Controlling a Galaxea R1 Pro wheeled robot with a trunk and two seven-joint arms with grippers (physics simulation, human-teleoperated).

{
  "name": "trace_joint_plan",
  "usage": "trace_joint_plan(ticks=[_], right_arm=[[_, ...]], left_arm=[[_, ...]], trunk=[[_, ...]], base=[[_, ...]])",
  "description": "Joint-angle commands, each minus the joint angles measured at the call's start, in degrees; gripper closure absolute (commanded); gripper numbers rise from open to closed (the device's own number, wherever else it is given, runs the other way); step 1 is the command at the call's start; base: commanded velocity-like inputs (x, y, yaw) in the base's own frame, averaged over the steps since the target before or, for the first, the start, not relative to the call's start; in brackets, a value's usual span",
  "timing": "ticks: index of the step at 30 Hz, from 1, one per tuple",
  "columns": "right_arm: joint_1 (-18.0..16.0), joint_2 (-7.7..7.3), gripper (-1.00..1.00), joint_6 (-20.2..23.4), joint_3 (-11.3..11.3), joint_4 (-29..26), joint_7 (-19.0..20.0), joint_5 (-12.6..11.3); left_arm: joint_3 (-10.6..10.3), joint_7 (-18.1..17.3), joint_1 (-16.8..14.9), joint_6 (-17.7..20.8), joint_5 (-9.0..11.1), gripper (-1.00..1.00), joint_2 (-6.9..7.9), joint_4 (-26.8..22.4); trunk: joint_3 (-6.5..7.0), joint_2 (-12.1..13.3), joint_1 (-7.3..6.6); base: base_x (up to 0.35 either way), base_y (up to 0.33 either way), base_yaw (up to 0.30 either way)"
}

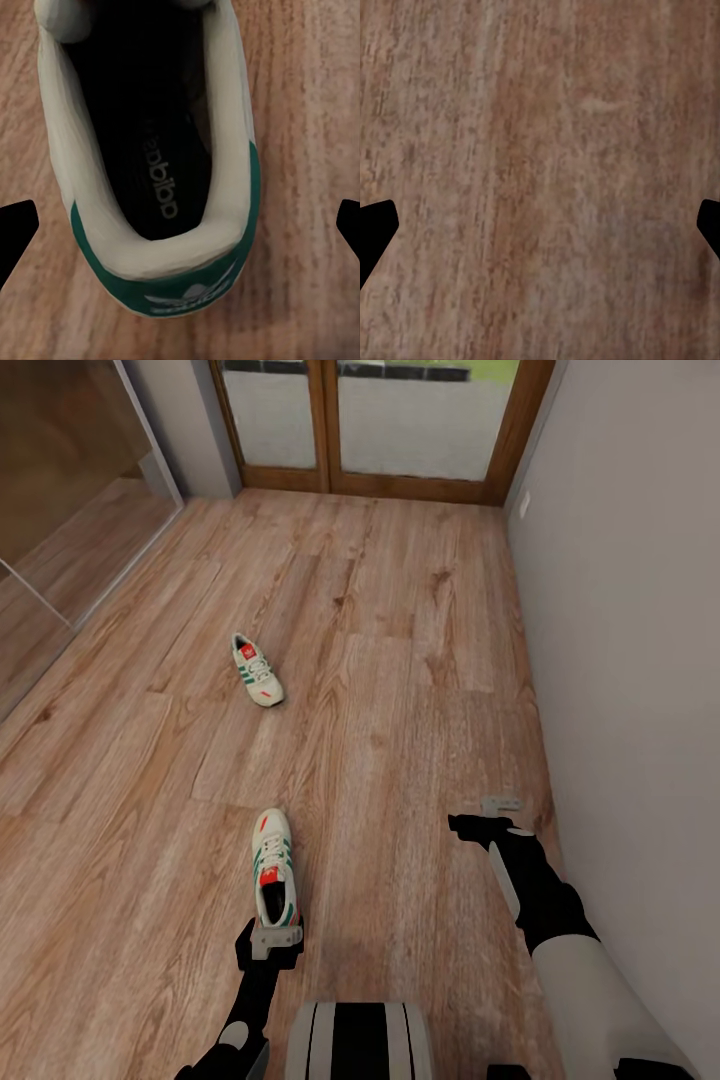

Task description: Pick up the two gym shoes and the two sandals from the corridor floor and place them onto the hallstand (shoe rack) in the corridor, making sure they are on the rack and not on the floor. Arrange them so the two gym shoes are next to each other and the two sandals are next to each other.

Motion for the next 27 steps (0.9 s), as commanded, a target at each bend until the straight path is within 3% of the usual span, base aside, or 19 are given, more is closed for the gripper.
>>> trace_joint_plan(ticks=[1,4,13,27], right_arm=[[0.0,0.06,-1.0,0.3,-0.1,-0.1,0.1,0.4],[0.0,0.06,-1.0,0.3,-0.1,-0.1,0.1,0.4],[0.0,0.06,-1.0,0.3,-0.1,-0.1,0.1,0.4],[0.0,0.06,-1.0,0.3,-0.1,-0.1,0.1,0.4]], left_arm=[[0.0,0.5,0.0,-0.1,-0.6,-1.0,-0.01,0.0],[0.0,0.5,0.0,-0.1,-0.6,-1.0,-0.01,0.0],[0.0,0.5,0.0,-0.1,-0.6,-1.0,-0.03,0.0],[-0.1,0.5,0.0,-0.1,-0.7,-1.0,-0.01,0.0]], trunk=[[-0.04,0.0,-0.01],[-0.07,0.0,-0.01],[-2.6,-0.1,0.22],[-2.71,-0.1,0.22]], base=[[0.0,0.0,0.0],[0.0,0.0,0.0],[0.0,0.0,0.0],[0.0,0.0,0.0]])
